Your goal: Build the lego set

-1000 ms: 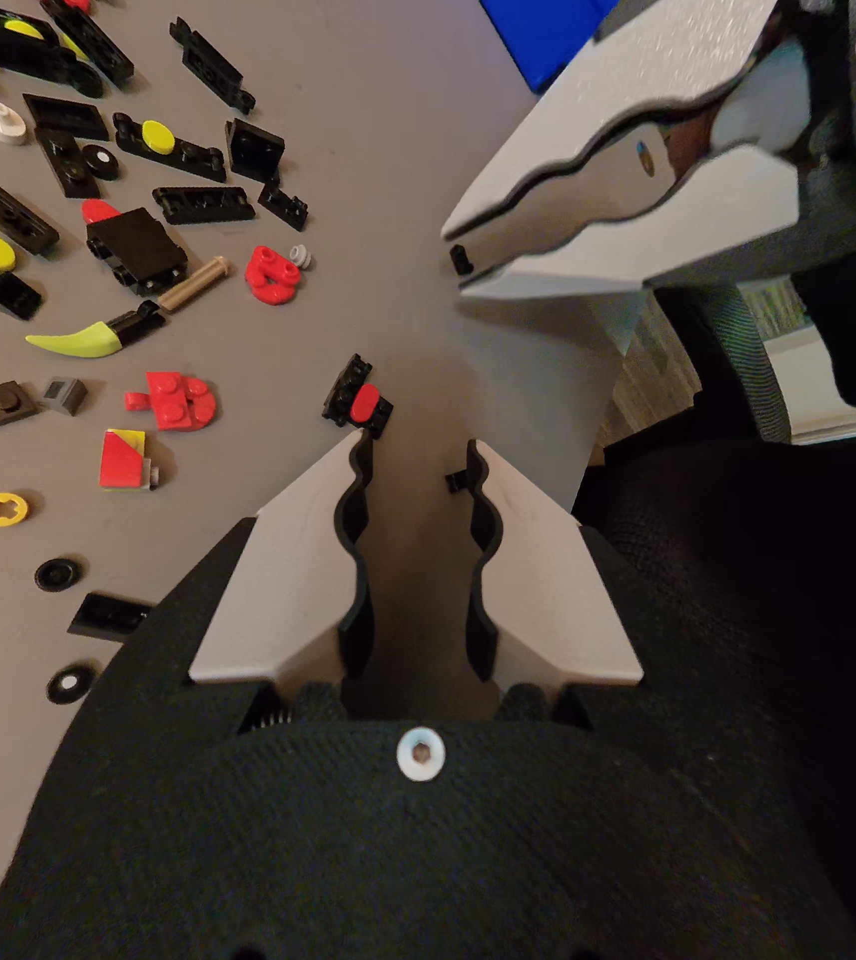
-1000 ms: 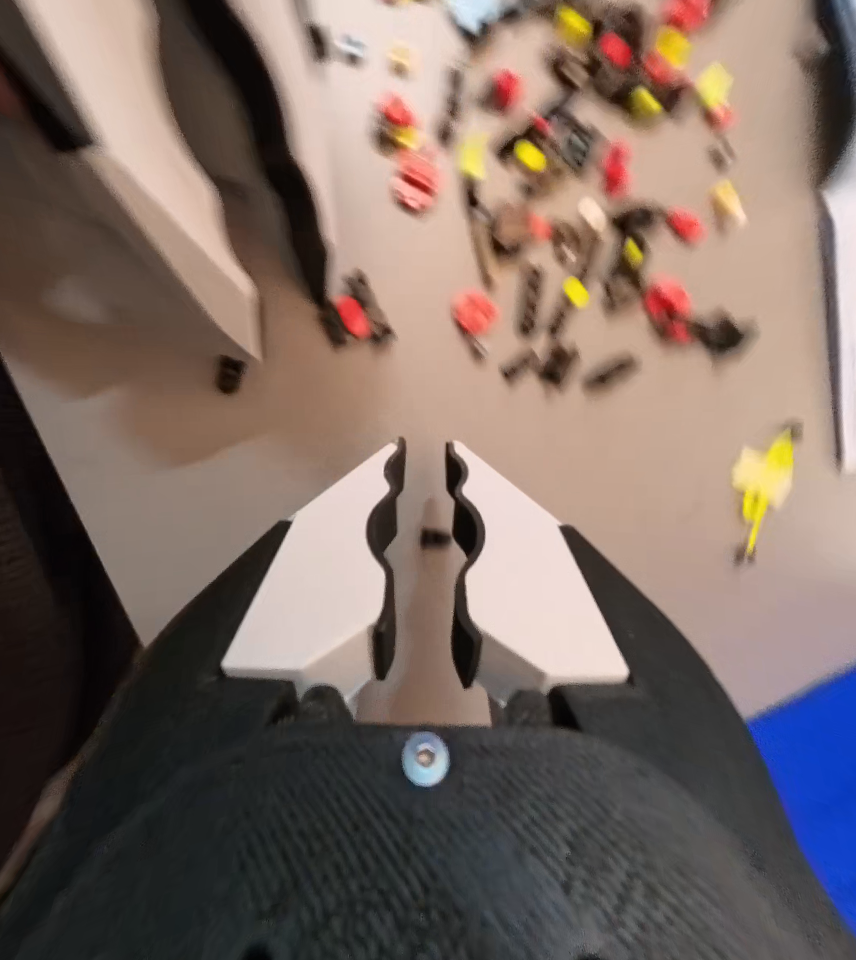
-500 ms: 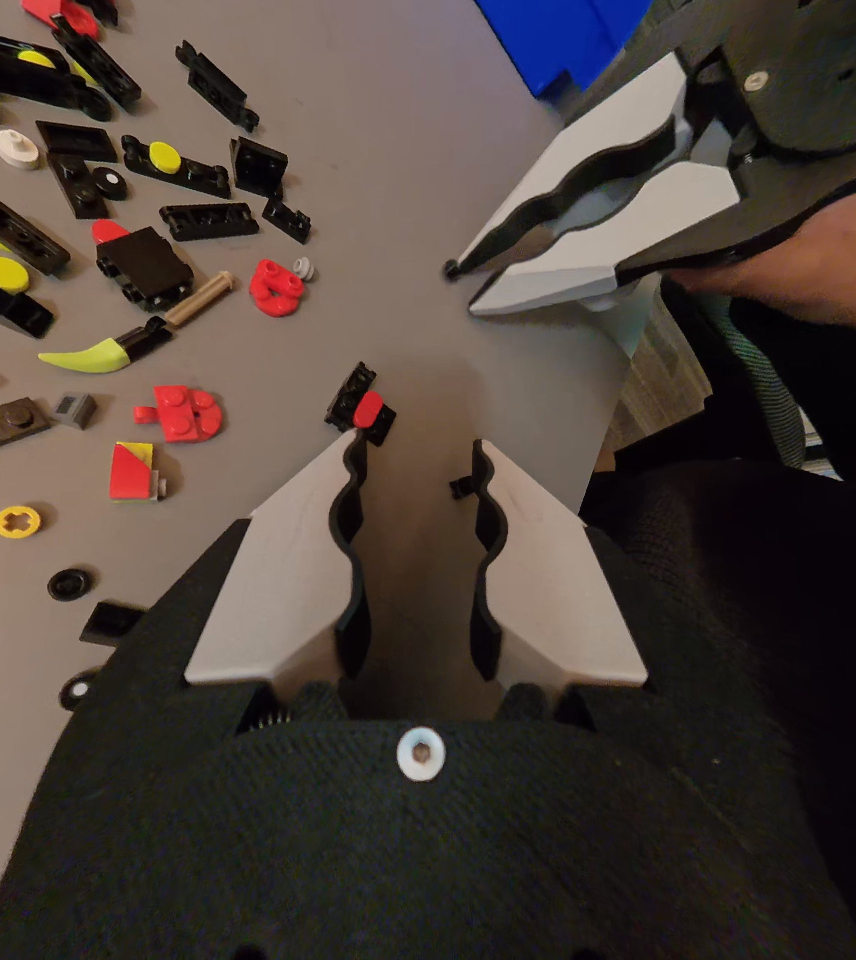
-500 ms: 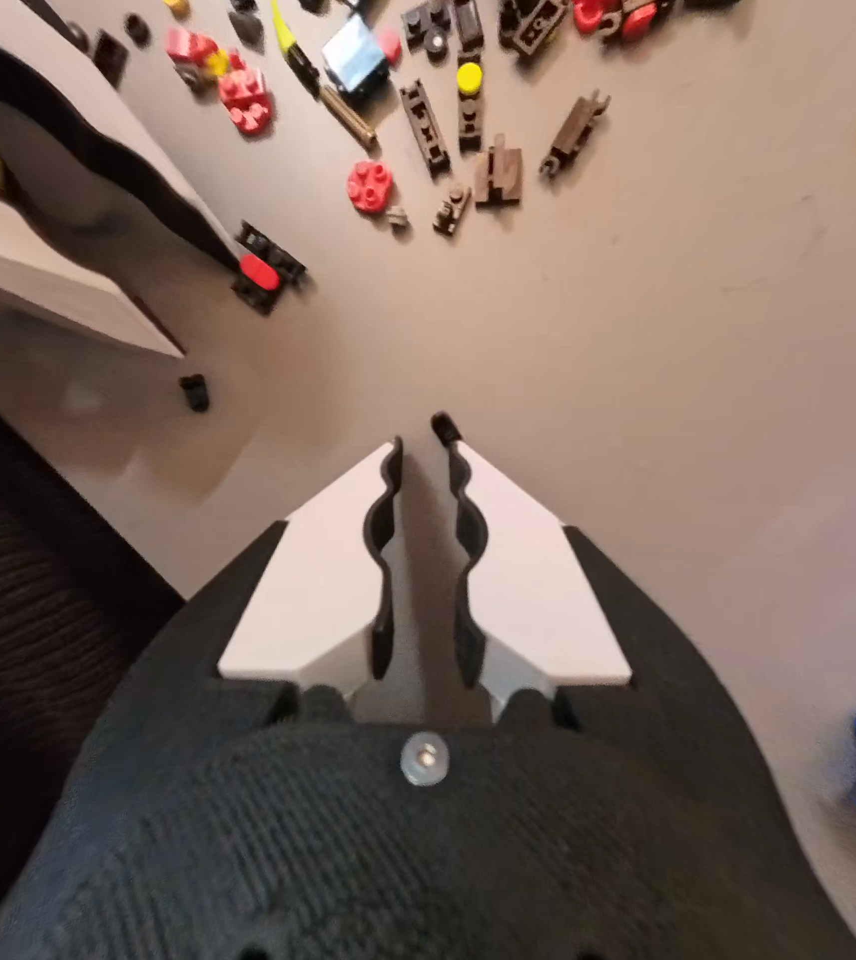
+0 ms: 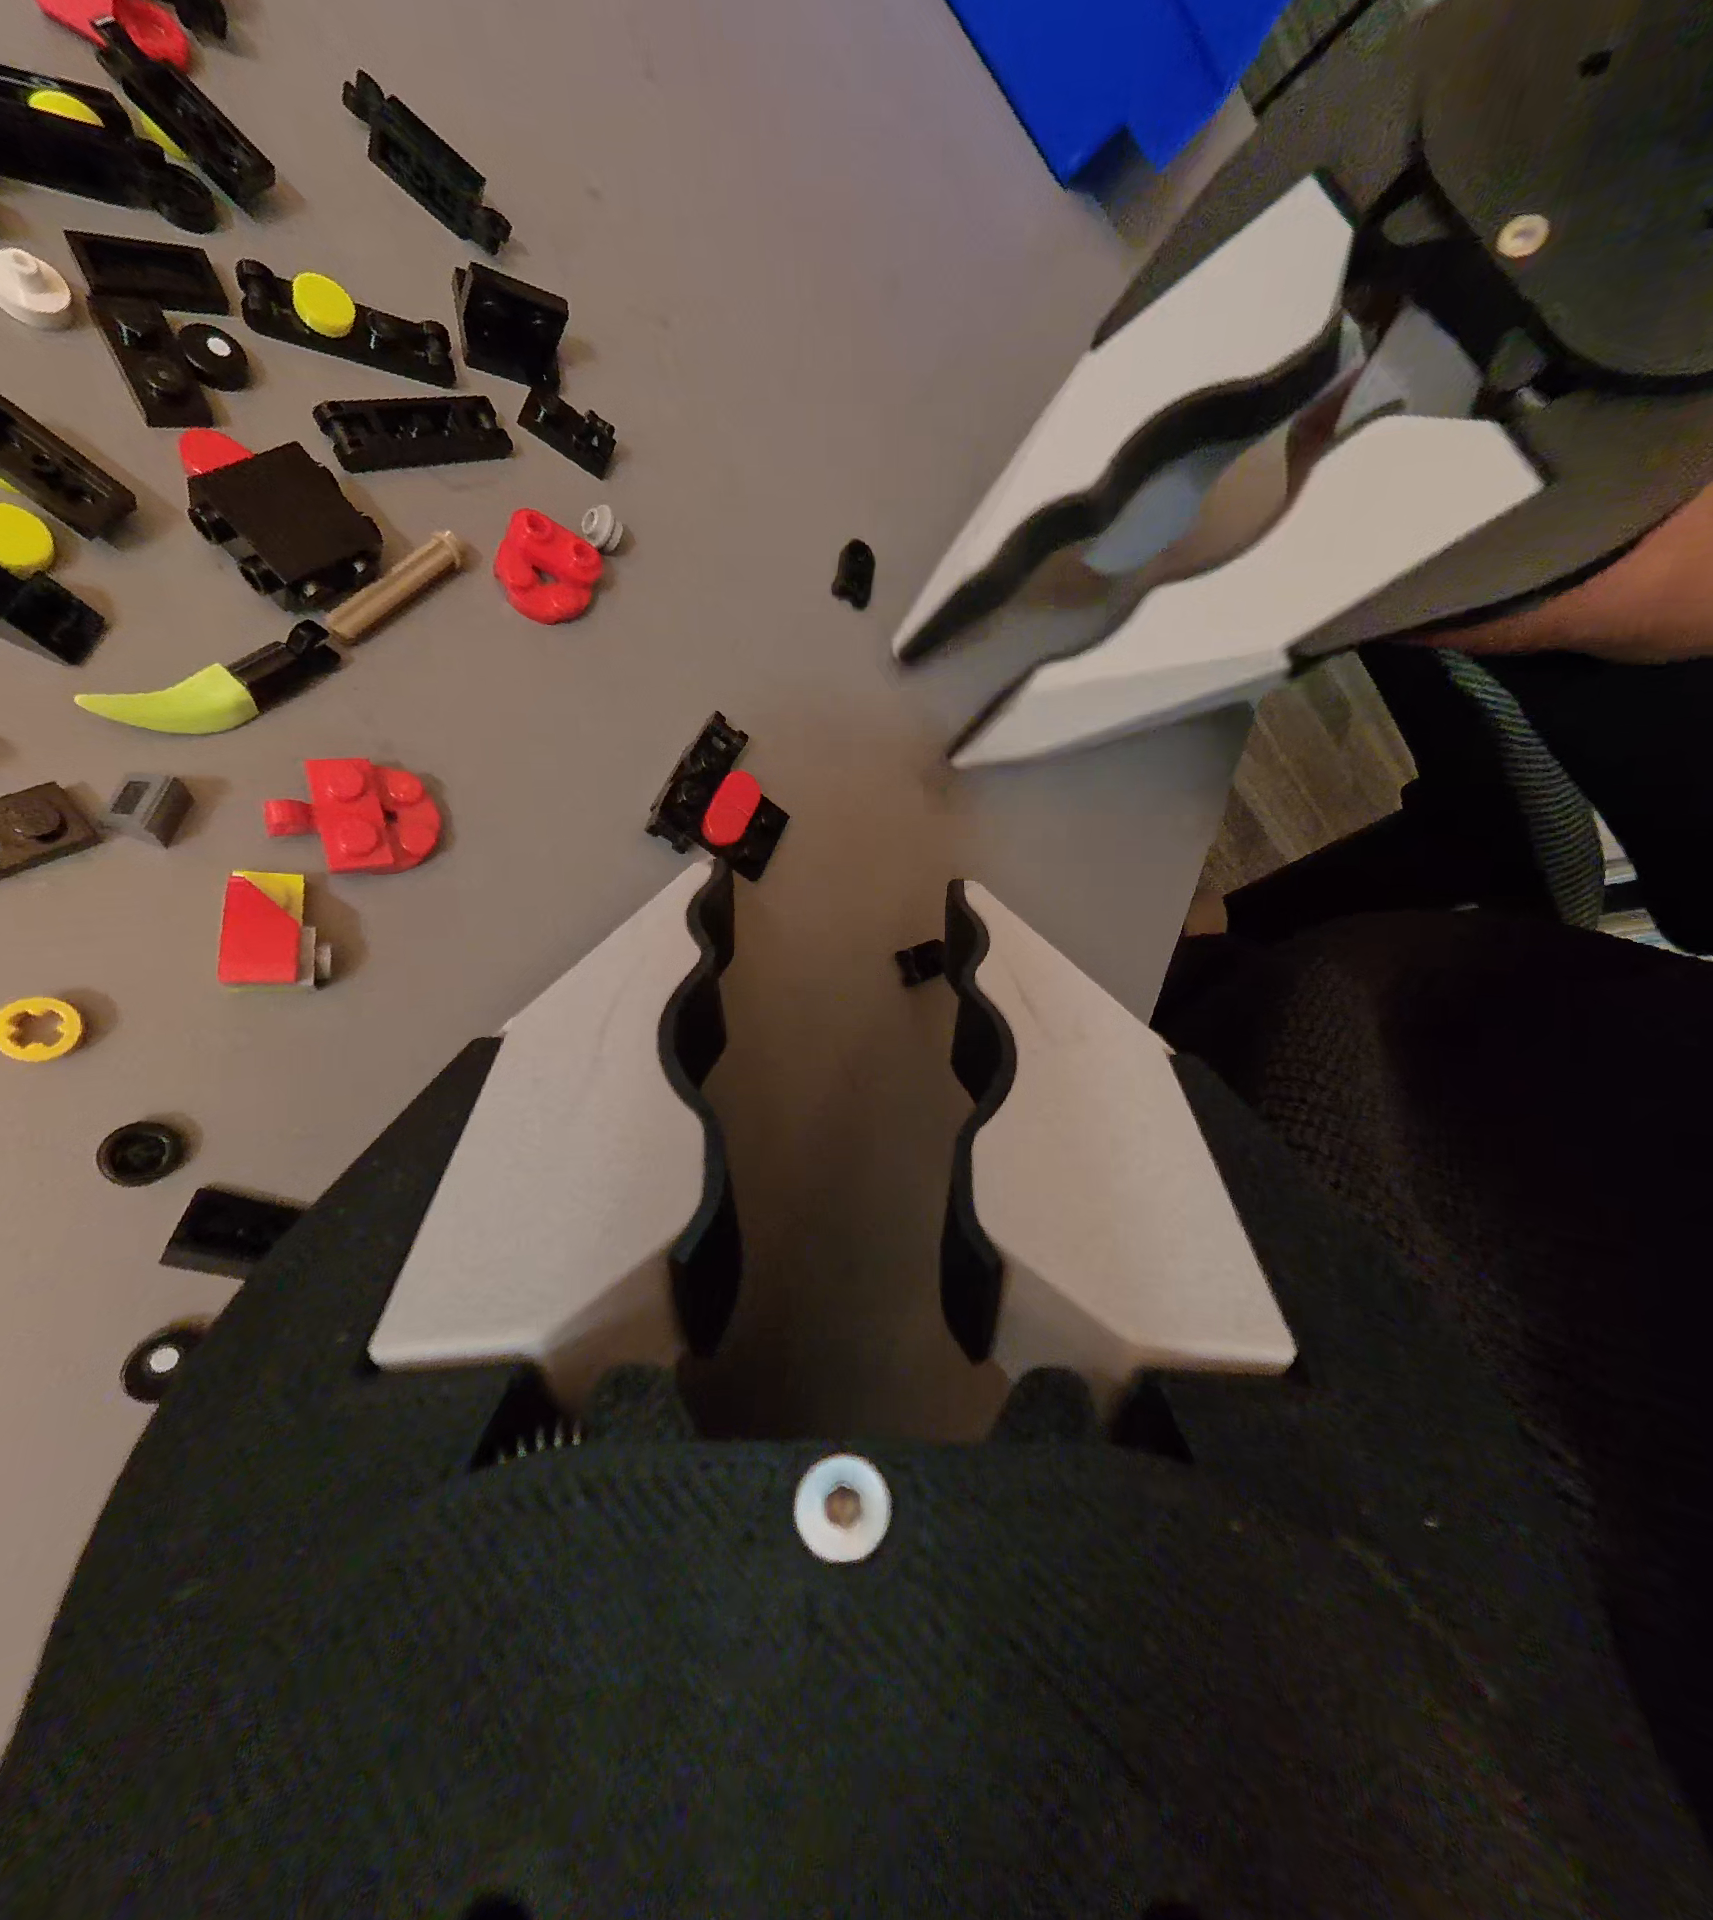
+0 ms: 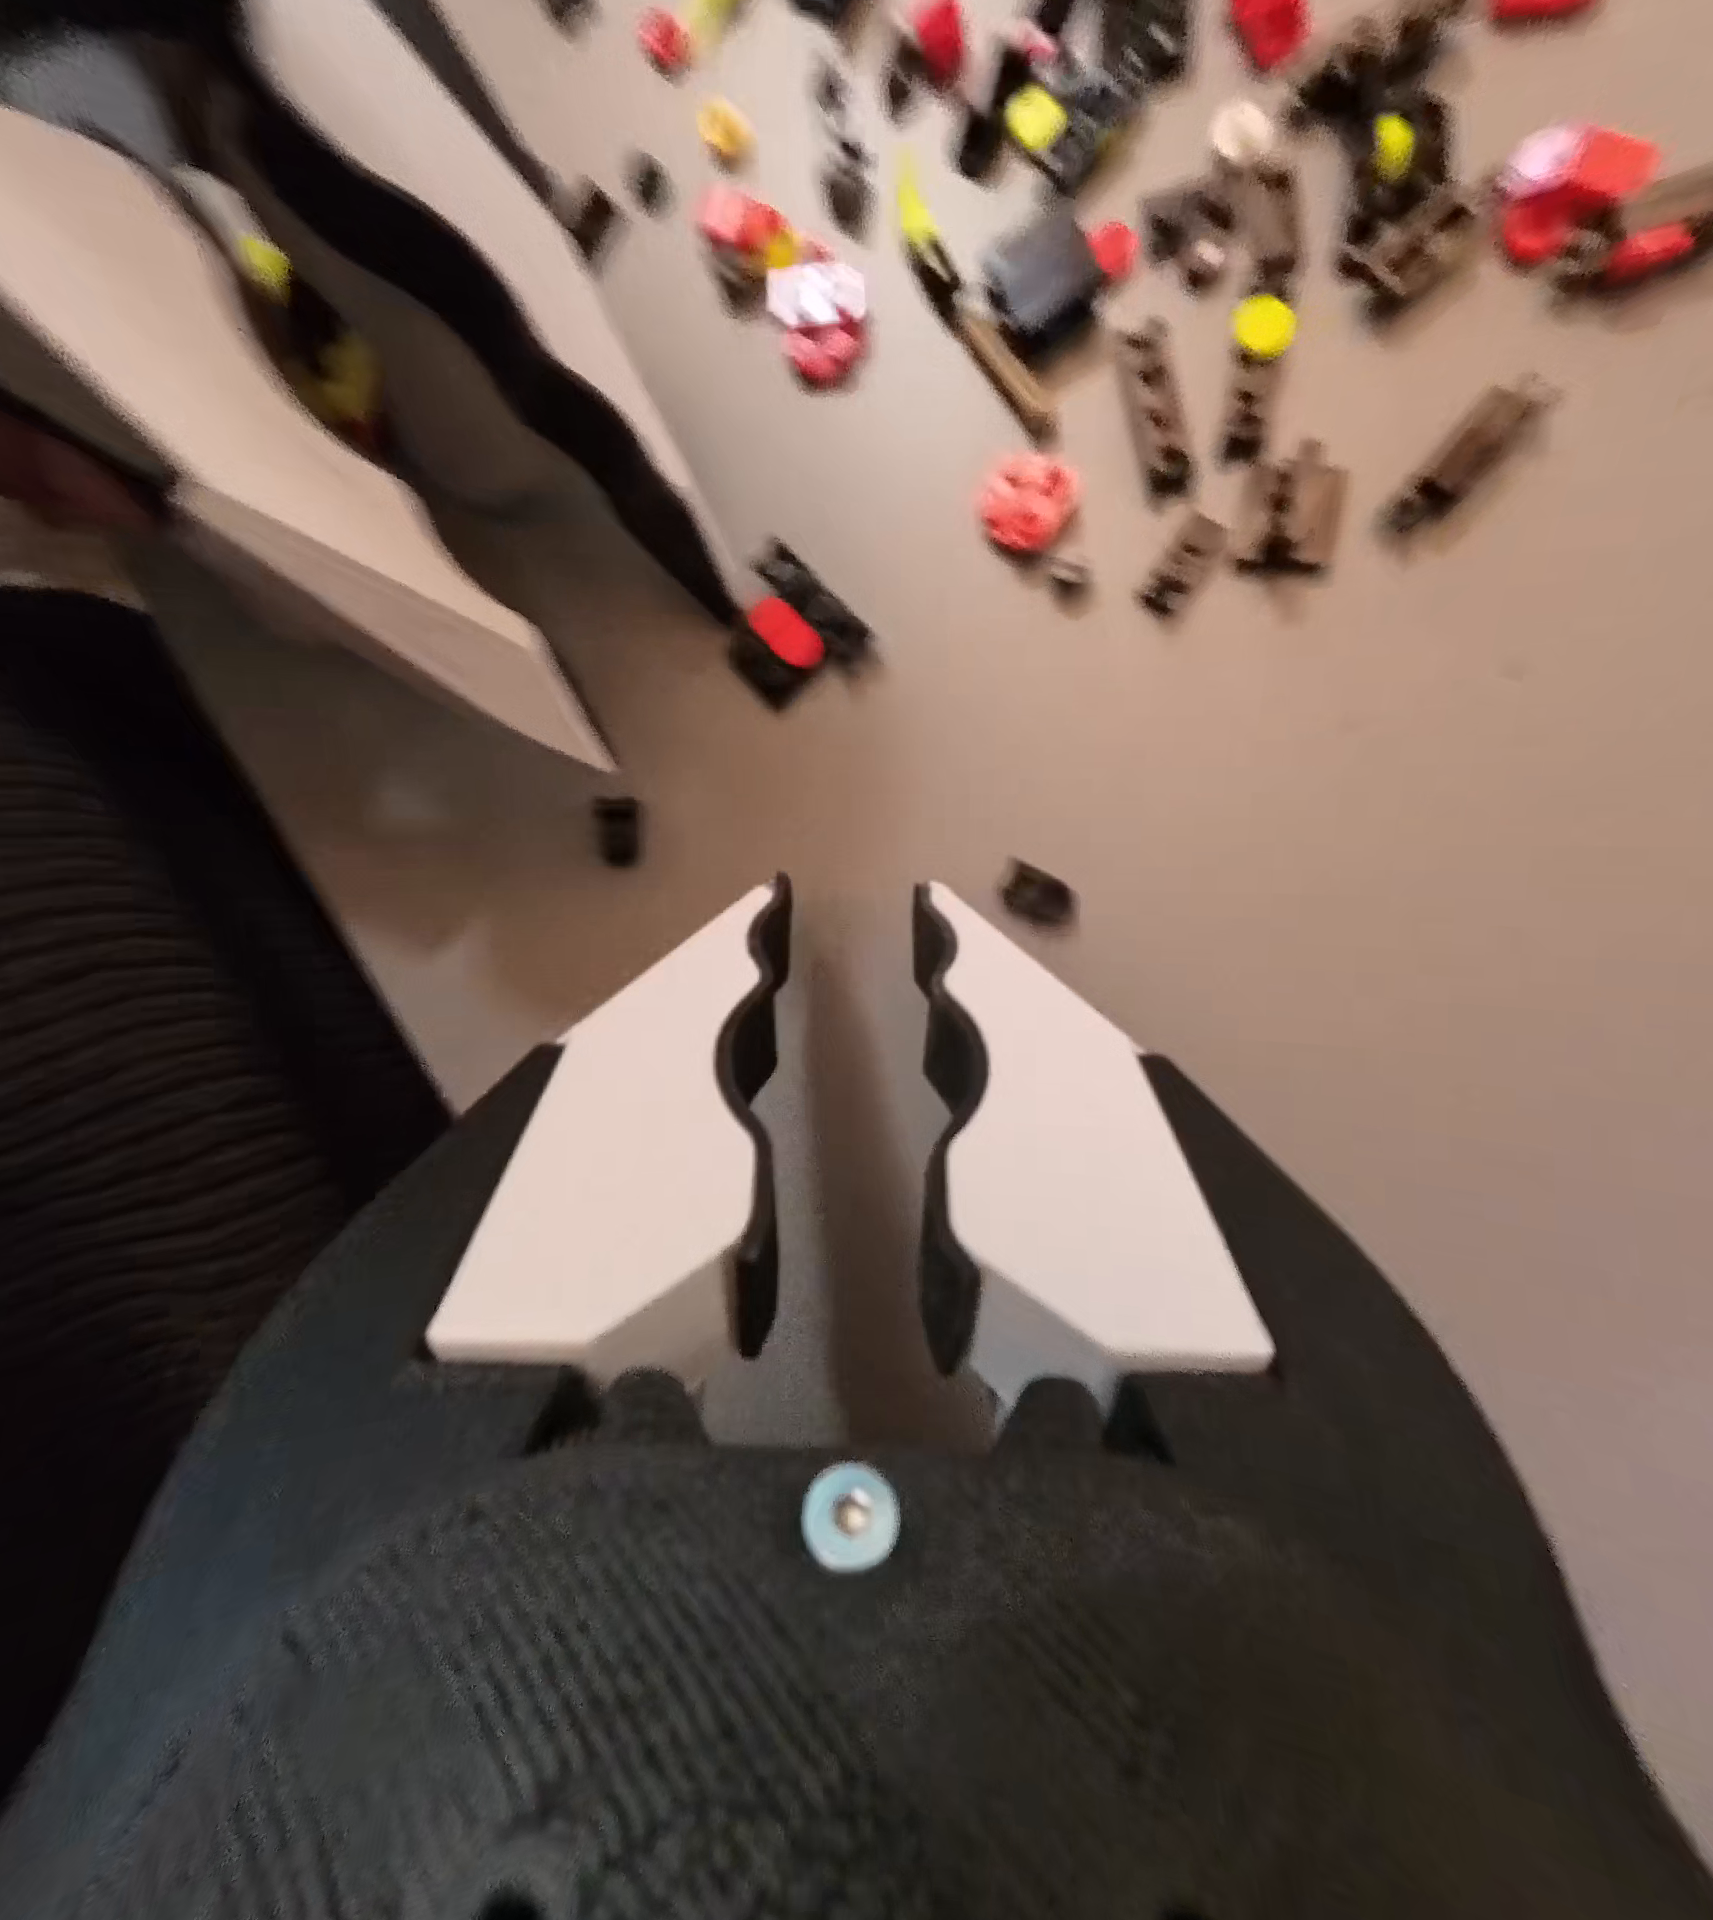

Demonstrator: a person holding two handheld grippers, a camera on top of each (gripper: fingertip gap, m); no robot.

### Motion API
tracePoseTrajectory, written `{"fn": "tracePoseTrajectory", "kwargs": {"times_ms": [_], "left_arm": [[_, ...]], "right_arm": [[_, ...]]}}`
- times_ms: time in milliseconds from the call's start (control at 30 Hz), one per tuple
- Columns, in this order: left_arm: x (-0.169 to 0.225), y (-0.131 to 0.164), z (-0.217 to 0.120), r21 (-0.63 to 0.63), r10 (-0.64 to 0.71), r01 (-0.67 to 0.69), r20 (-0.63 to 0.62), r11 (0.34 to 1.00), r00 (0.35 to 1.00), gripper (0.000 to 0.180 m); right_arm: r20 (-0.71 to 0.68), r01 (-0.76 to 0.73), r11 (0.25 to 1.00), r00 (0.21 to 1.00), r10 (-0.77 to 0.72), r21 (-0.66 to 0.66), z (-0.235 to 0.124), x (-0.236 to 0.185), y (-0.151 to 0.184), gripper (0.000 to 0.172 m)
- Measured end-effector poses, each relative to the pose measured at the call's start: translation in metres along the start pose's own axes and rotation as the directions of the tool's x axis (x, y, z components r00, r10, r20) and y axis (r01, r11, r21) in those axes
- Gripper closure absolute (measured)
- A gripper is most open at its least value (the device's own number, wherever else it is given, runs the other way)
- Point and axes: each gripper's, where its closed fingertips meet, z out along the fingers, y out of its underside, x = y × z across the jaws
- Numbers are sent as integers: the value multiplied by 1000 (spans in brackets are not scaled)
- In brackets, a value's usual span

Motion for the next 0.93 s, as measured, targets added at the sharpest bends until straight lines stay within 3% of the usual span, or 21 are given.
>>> {"fn": "tracePoseTrajectory", "kwargs": {"times_ms": [67,167,333,467,600,700,800,933], "left_arm": [[0,0,0,1,-1,1,-2,1000,1000,141],[0,0,-1,3,-1,1,-4,1000,1000,142],[1,-2,-1,10,4,-4,-2,1000,1000,141],[1,-5,-3,29,9,-9,-6,1000,1000,141],[3,-10,-7,59,9,-8,-19,998,1000,142],[4,-18,-12,105,28,-24,-34,994,999,142],[9,-30,-22,168,92,-84,-43,982,995,140],[26,-56,-44,352,171,-136,-72,926,983,133]], "right_arm": [[-3,1,999,1000,0,46,-5,-1,-7,152],[-138,22,1000,990,-20,18,-10,22,-2,153],[-225,8,1000,974,-9,-8,-4,35,4,147],[-259,67,998,963,-68,-12,3,37,0,158],[-253,107,994,963,-96,30,5,34,-11,158],[-131,113,974,987,-89,195,0,14,-36,158],[106,-15,916,994,-30,401,-18,-10,-65,158],[418,-304,712,908,17,632,-70,-20,-103,159]]}}
